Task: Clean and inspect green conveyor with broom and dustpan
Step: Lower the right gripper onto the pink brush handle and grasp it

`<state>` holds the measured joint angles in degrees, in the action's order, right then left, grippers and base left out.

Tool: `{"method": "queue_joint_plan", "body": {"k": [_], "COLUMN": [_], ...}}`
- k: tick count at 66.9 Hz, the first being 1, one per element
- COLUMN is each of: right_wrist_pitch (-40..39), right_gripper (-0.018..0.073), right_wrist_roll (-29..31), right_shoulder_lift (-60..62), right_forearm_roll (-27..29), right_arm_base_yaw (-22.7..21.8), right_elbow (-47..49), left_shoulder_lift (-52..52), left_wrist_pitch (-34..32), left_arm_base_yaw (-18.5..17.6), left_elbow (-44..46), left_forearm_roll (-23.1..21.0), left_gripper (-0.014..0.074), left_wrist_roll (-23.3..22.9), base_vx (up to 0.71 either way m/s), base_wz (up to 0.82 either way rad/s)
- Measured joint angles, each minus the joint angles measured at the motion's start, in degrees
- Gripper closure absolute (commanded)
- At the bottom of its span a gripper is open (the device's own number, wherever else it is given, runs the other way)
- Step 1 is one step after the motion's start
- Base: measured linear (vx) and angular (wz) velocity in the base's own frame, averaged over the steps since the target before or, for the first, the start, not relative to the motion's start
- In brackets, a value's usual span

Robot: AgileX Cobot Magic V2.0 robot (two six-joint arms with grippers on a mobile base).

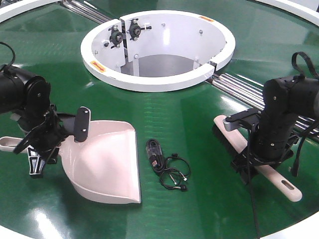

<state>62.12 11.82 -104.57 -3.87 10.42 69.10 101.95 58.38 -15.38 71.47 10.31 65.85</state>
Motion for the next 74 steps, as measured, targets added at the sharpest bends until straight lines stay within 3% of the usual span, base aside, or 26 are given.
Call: {"method": "queue_joint_plan", "body": {"k": [25, 47, 74], "right_wrist_pitch": [0.0, 0.3, 2.5], "right_gripper": [0.0577, 0.0564, 0.0564], "right_wrist_roll": [-0.3, -3.3, -19.1], "right_shoulder_lift": [0.0, 2.2, 4.5], "right_forearm_roll": [0.6, 6.1, 5.5], "right_arm_base_yaw": [0.0, 0.7, 10.1], "right_elbow": [0.1, 0.1, 0.3], "left_shoulder_lift": [0.0, 0.0, 0.0], "left_wrist_pitch": [0.0, 0.0, 0.0], "left_arm_base_yaw": [0.0, 0.0, 0.0], "left_elbow": [0.0, 0.0, 0.0], "left_forearm_roll": [0.0, 0.0, 0.0], "left_gripper": [0.0603, 0.0603, 0.0603], "left_wrist_roll": [0.0, 0.0, 0.0], "base_vx": [0.0, 0.0, 0.0], "base_wz": [0.0, 0.0, 0.0]}}
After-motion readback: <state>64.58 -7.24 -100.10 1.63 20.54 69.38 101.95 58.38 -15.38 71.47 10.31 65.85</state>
